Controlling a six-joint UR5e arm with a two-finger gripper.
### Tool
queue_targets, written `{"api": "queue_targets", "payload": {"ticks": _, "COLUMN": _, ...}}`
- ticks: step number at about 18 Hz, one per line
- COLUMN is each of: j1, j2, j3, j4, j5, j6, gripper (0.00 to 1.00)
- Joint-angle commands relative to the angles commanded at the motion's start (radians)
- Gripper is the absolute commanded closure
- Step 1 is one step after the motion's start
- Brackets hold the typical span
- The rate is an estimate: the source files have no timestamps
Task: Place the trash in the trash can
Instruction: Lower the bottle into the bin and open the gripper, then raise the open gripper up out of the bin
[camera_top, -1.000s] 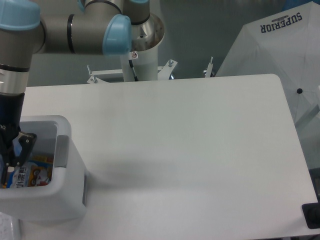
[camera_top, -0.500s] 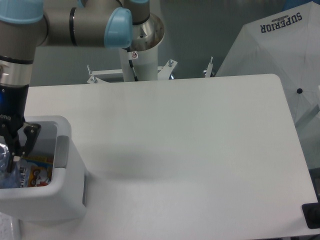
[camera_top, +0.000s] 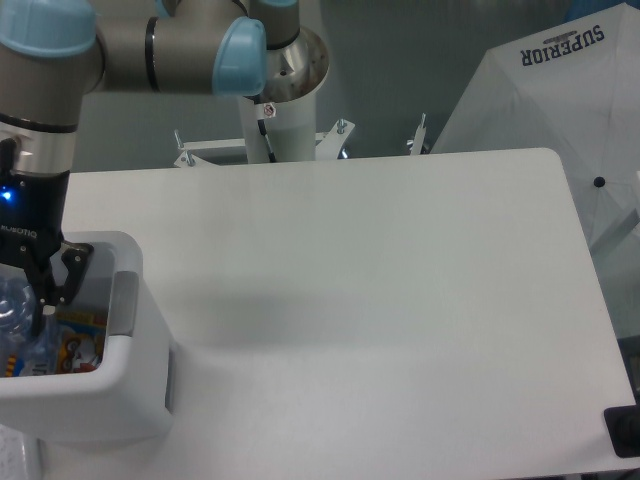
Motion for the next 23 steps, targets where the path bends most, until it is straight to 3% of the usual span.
{"api": "queue_targets", "payload": {"ticks": 9, "j1": -0.003, "j2": -0.014, "j3": -0.032, "j4": 0.000, "j5": 0.000, "j6": 0.000, "gripper": 0.26}}
{"api": "queue_targets", "payload": {"ticks": 12, "j1": -0.003, "j2": 0.000, "j3": -0.023, "j4": 0.002, "j5": 0.002, "j6": 0.000, "gripper": 0.00}}
{"api": "queue_targets", "payload": {"ticks": 15, "j1": 0.008, "j2": 0.058, "j3": -0.012, "j4": 0.002, "j5": 0.006, "j6": 0.005, "gripper": 0.00}}
{"api": "queue_targets", "payload": {"ticks": 20, "j1": 0.147, "j2": 0.097, "j3": 0.049, "j4": 0.003, "j5": 0.002, "j6": 0.020, "gripper": 0.00}}
{"api": "queue_targets", "payload": {"ticks": 23, "j1": 0.189, "j2": 0.055, "j3": 0.124, "j4": 0.002, "j5": 0.009, "j6": 0.053, "gripper": 0.00}}
